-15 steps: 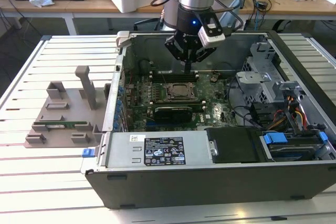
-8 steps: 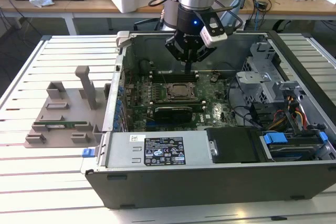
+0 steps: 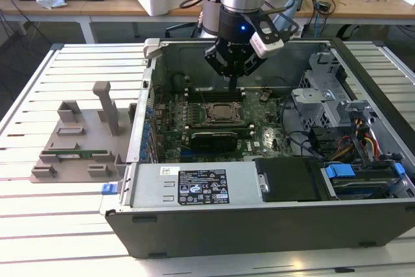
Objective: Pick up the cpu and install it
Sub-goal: 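Install the first cpu locking lever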
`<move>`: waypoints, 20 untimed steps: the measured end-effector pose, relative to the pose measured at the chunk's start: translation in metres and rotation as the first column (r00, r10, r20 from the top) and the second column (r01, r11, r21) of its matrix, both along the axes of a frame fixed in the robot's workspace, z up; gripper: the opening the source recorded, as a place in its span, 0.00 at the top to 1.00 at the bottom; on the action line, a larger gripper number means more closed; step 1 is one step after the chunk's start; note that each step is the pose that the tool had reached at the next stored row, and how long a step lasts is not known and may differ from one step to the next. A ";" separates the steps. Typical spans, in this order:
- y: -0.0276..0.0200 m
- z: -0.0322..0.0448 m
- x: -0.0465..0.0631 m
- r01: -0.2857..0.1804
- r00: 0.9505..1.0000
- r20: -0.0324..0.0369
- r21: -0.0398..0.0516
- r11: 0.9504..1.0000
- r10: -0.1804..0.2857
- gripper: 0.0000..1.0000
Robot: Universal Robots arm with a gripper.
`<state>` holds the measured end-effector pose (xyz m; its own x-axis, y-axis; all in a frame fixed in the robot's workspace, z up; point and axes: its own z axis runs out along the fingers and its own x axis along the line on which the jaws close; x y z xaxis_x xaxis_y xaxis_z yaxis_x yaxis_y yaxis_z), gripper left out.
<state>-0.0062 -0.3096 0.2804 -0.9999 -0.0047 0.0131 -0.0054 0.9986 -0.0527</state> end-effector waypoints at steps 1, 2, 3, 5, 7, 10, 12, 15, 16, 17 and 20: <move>0.0000 0.0000 0.000 -0.009 1.000 0.000 0.000 1.000 0.009 0.89; 0.0000 0.0000 0.000 -0.014 1.000 0.000 0.000 1.000 0.014 0.89; 0.0000 0.0000 0.000 -0.025 1.000 0.000 0.000 1.000 0.025 0.89; 0.0000 0.0000 0.000 -0.049 0.999 0.000 0.000 0.999 0.049 0.89; 0.0000 0.0000 0.000 -0.062 0.998 0.000 0.000 0.998 0.062 0.89; 0.0000 0.0000 0.000 -0.094 0.996 0.000 0.000 0.996 0.094 0.89; 0.0000 0.0000 0.000 -0.117 0.993 0.000 0.000 0.993 0.117 0.89; 0.0000 0.0001 0.000 -0.134 0.991 0.000 0.003 0.991 0.134 0.89; 0.0000 0.0000 0.000 -0.136 0.991 0.001 0.009 0.991 0.136 0.89; 0.0000 0.0000 0.000 -0.137 0.991 0.002 0.017 0.990 0.137 0.89; 0.0000 0.0000 0.000 -0.131 0.991 0.008 0.055 0.990 0.131 0.89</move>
